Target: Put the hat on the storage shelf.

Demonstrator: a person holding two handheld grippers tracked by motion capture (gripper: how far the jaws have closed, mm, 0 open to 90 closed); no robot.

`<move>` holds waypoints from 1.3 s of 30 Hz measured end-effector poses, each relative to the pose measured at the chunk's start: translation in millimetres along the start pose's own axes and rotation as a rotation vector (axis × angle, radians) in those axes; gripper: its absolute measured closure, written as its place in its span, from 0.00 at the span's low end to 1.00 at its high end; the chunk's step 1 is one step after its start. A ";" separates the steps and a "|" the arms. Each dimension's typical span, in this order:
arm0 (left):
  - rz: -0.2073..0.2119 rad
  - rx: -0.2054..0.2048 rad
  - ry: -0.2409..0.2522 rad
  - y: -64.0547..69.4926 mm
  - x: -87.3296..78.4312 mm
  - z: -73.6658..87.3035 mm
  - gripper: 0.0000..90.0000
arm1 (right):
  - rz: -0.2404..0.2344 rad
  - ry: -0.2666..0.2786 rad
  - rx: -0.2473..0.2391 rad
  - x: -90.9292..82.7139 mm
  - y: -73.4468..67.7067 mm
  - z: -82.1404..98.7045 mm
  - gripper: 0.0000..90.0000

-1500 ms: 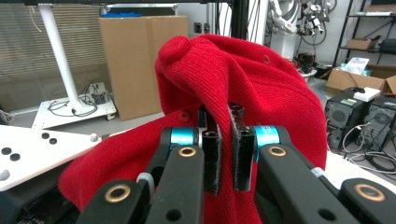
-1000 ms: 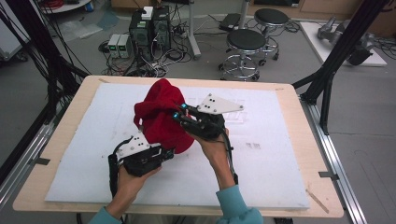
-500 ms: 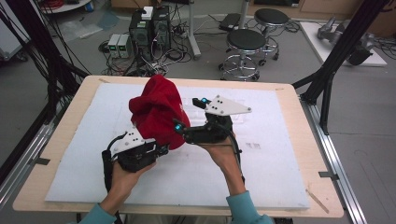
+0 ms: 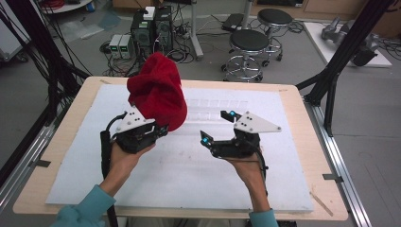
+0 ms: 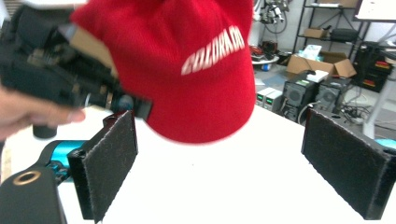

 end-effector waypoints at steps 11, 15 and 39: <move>-0.069 0.015 -0.063 -23.6 30.2 -1.3 0.95 | 0.071 0.006 0.010 -40.0 24.5 36.3 0.11; -0.097 0.021 -0.083 -31.9 41.1 1.5 0.95 | 0.092 0.004 -0.005 -51.7 31.6 51.0 0.11; -0.190 0.005 -0.193 -50.1 76.4 27.6 0.95 | 0.197 0.092 0.024 -70.5 56.8 113.1 0.11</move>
Point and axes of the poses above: each handheld gripper's, and its own axes: x roughly forward along the jaws, z roughly out of its underside, y roughly to its right, the point moved 9 cm from there along x, roughly forward along the jaws, and after that the axes turned 5 degrees about x, right-handed, at the moved point
